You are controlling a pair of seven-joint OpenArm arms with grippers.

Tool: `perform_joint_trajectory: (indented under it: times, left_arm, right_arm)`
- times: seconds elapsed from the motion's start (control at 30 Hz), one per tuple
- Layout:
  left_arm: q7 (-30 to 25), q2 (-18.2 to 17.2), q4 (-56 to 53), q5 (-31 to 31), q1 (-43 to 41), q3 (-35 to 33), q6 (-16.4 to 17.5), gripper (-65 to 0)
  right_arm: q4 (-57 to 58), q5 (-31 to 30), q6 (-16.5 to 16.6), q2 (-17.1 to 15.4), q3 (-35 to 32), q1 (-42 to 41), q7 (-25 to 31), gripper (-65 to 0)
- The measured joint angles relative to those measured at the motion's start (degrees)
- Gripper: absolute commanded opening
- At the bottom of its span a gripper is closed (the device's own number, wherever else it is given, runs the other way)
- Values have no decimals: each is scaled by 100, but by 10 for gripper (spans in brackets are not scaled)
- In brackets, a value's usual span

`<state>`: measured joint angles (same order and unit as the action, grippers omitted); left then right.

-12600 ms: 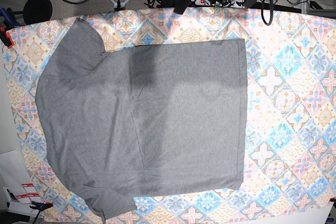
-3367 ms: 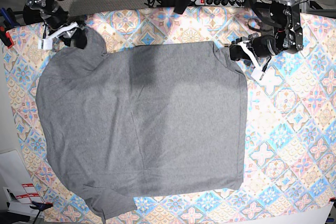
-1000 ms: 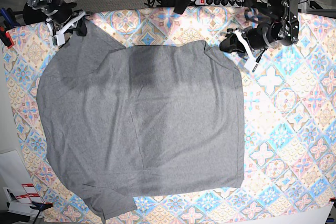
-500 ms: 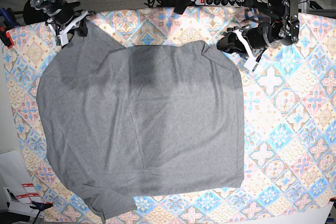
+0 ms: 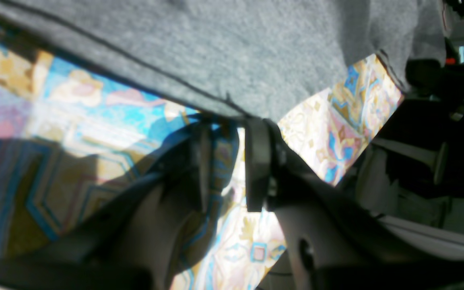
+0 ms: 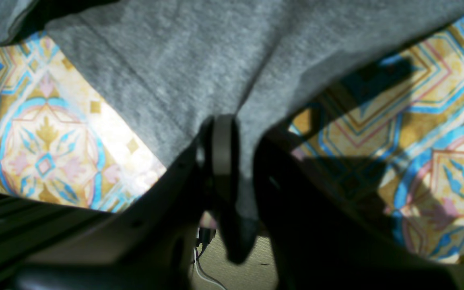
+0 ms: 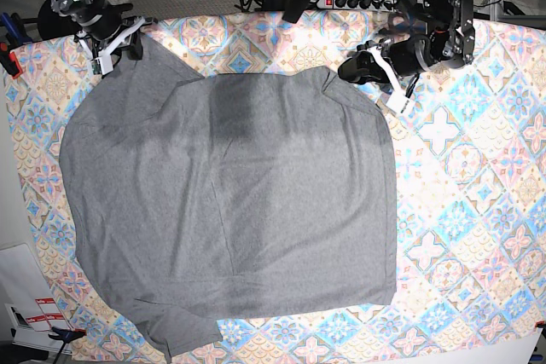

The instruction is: Fold the T-shirt properly

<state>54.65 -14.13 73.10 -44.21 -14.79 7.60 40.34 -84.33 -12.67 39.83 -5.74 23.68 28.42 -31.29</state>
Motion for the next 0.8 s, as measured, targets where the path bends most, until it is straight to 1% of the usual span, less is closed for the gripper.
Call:
perform_joint_trajectory:
  times: [0.23, 0.33, 0.37, 0.43, 0.5, 0.6, 0.7, 0.8]
  left_arm:
    - [59, -17, -9, -299, -35, -2, -46, -499]
    - [20, -127, -7, -396, -232, -28, -37, -500]
    - [13, -173, -7, -444, -323, -15, 13, -500]
    - [50, -160, -7, -540, -494, 236, 52, -500]
    - [118, -81, -9, -531, -570, 726, 66, -500]
    - [136, -94, -9, -476, -581, 1244, 37, -500]
    - [168, -81, -9, -382, -529, 1493, -7, -495]
    - [177, -94, -9, -315, -426, 1502, -2, -494]
  right_arm:
    - [0, 0, 0, 0, 0, 0, -2, -608]
    - [0, 0, 2, 0, 0, 2, 0, -608]
    - [0, 2, 2, -2, 0, 0, -2, -608]
    - [0, 2, 0, 0, 0, 0, 2, -608]
    - [0, 2, 2, 0, 4, 0, -2, -608]
    - [0, 2, 2, 0, 4, 0, 0, -608]
    - [0, 4, -2, 0, 4, 0, 0, -608]
    - [0, 4, 2, -2, 4, -2, -2, -608]
